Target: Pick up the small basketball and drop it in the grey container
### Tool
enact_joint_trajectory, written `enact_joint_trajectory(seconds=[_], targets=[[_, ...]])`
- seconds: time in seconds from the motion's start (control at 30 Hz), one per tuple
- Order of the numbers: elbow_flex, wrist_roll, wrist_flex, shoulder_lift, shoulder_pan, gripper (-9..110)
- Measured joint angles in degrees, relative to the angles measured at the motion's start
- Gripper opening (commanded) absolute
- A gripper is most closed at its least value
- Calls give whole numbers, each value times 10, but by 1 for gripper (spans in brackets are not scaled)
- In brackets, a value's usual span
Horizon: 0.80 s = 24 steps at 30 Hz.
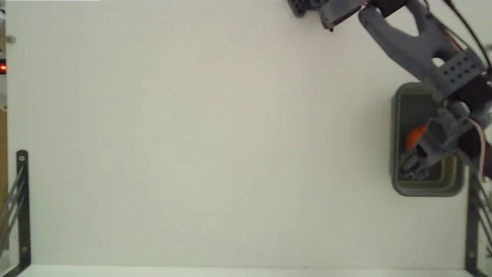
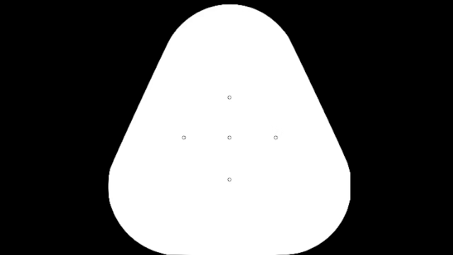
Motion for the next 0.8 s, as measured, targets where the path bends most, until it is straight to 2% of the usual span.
enact_joint_trajectory(seconds=[0.8], targets=[[18,1,0,3,0,110]])
